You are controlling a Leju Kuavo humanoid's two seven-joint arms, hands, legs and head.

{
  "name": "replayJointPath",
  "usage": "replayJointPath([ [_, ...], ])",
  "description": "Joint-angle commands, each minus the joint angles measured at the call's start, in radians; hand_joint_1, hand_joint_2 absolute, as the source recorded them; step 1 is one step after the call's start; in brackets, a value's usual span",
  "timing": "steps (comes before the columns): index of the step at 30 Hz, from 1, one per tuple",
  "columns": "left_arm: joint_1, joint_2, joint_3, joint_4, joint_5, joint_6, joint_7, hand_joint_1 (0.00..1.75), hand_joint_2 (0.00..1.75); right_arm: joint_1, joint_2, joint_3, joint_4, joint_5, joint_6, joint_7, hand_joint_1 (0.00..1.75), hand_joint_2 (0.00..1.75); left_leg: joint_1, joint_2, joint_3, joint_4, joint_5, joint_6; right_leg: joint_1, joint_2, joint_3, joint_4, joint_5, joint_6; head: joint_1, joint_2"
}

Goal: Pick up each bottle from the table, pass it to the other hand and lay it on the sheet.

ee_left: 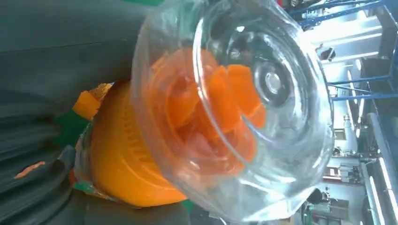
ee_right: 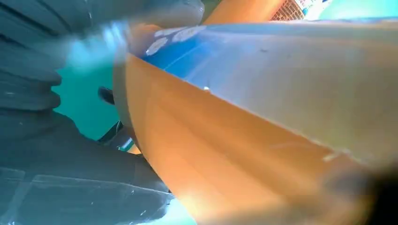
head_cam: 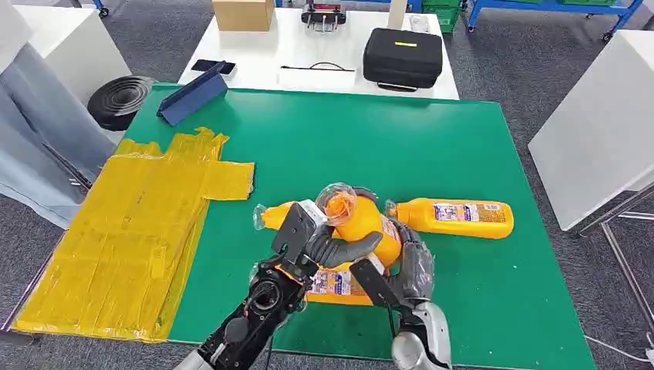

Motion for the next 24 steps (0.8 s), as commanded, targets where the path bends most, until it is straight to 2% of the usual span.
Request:
replayJointPath([
  [1,-0.035,0.012,-0.027,0.042,0.001,-0.008,0.0,1.75,1.75,-0.012,0.007,-0.01,-0.011,0.005,0.004,-0.005,1.75,1.75,0.002,0.002,0.004,0.0,-0.002,-0.003,0.002,0.001,0.005,-0.001,-0.001,-0.003,0.0,0.0],
  [12,-0.04,0.011,-0.027,0.046,0.007,-0.008,-0.004,1.75,1.75,0.002,0.008,-0.018,-0.03,0.001,-0.007,-0.006,1.75,1.75,0.001,0.001,0.002,0.0,-0.001,-0.002,0.001,0.0,0.002,-0.001,0.0,-0.001,0.0,0.0],
  [13,-0.04,0.011,-0.027,0.046,0.007,-0.008,-0.004,1.75,1.75,0.002,0.008,-0.018,-0.03,0.001,-0.007,-0.006,1.31,1.75,0.002,0.002,0.005,0.0,-0.002,-0.004,0.002,0.001,0.005,-0.001,-0.001,-0.003,0.0,0.0],
  [14,-0.042,0.012,-0.027,0.047,0.009,-0.007,-0.006,1.75,1.75,0.0,0.01,-0.022,-0.029,-0.004,-0.018,-0.009,0.02,1.75,0.002,0.002,0.007,0.0,-0.003,-0.005,0.002,0.001,0.008,-0.002,-0.002,-0.004,0.0,0.0],
  [21,-0.048,0.016,-0.009,0.057,0.027,0.007,-0.015,1.75,1.75,-0.024,0.008,-0.015,0.009,-0.048,-0.065,-0.041,0.0,1.75,0.001,0.003,0.005,0.0,-0.002,-0.003,0.002,0.002,0.005,-0.002,-0.001,-0.003,0.0,0.0],
  [22,-0.052,0.016,0.005,0.063,0.035,0.017,-0.019,1.75,1.75,-0.025,0.011,-0.013,0.011,-0.069,-0.07,-0.056,0.0,0.0,0.001,0.003,0.004,0.0,-0.001,-0.002,0.001,0.002,0.003,-0.001,0.0,-0.002,0.0,0.0],
  [24,-0.058,0.02,0.017,0.071,0.04,0.029,-0.023,1.75,1.75,-0.033,0.012,-0.007,0.021,-0.086,-0.067,-0.072,0.0,0.0,0.001,0.003,0.004,0.0,-0.002,-0.003,0.001,0.002,0.004,-0.001,0.0,-0.002,0.0,0.0],
])
